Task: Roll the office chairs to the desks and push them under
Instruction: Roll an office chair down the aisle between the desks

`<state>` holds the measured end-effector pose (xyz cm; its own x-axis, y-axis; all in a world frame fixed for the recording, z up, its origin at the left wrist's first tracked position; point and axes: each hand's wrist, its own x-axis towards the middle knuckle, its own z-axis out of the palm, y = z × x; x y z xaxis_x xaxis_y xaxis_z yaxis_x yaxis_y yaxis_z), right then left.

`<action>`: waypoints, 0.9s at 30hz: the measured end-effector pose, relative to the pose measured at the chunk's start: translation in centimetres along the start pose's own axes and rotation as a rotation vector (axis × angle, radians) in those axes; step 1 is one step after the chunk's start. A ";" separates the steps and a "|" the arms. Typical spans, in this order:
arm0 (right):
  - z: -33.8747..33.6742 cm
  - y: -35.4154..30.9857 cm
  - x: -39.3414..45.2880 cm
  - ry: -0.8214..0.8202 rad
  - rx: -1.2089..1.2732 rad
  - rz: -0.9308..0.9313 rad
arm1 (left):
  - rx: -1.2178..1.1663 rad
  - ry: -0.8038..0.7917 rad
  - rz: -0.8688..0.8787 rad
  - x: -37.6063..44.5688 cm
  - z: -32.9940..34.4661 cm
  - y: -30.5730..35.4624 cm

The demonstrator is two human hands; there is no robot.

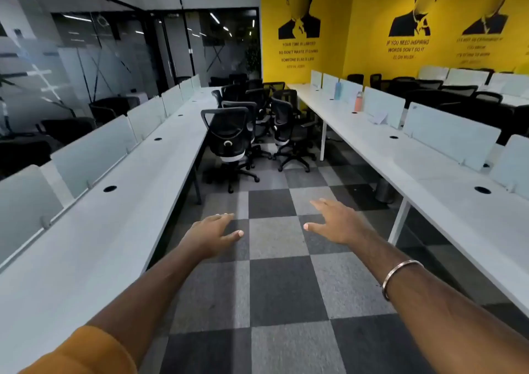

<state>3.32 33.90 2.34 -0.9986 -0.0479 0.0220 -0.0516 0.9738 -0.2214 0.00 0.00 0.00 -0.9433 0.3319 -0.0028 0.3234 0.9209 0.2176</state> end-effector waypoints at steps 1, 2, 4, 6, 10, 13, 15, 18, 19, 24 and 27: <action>0.8 0.9 1.7 -0.018 0.021 0.005 | -0.006 -0.012 -0.006 1.8 0.7 0.0; 1.2 1.5 2.9 -0.038 0.025 0.028 | 0.001 -0.013 -0.024 3.2 1.3 -0.2; 2.4 3.3 6.1 -0.108 0.032 0.057 | 0.008 -0.024 -0.061 6.6 2.6 -0.4; 2.9 5.0 9.3 -0.159 0.023 0.073 | 0.001 -0.036 -0.096 10.3 4.1 -0.4; 3.8 7.7 15.7 -0.224 0.013 0.077 | -0.036 -0.066 -0.147 16.5 6.2 -1.1; 4.8 8.5 20.8 -0.247 0.016 0.072 | -0.060 -0.098 -0.167 20.6 7.3 -2.4; 5.7 8.8 24.6 -0.267 0.030 0.058 | -0.075 -0.099 -0.184 23.5 8.0 -3.7; 7.1 9.1 30.2 -0.320 0.066 0.046 | -0.069 -0.102 -0.201 28.0 8.5 -6.2; 7.7 9.1 32.6 -0.340 0.080 0.044 | -0.064 -0.104 -0.204 29.9 8.6 -7.2; 10.2 9.1 44.7 -0.411 0.149 0.098 | 0.086 -0.103 -0.164 39.8 8.8 -12.5; 11.7 9.2 51.9 -0.428 0.180 0.147 | 0.091 -0.132 -0.164 46.4 8.7 -15.8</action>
<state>-49.13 37.82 -9.98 -0.9083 -0.0364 -0.4168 0.1271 0.9252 -0.3576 -48.29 2.59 -12.02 -0.9678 0.1948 -0.1595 0.1777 0.9773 0.1152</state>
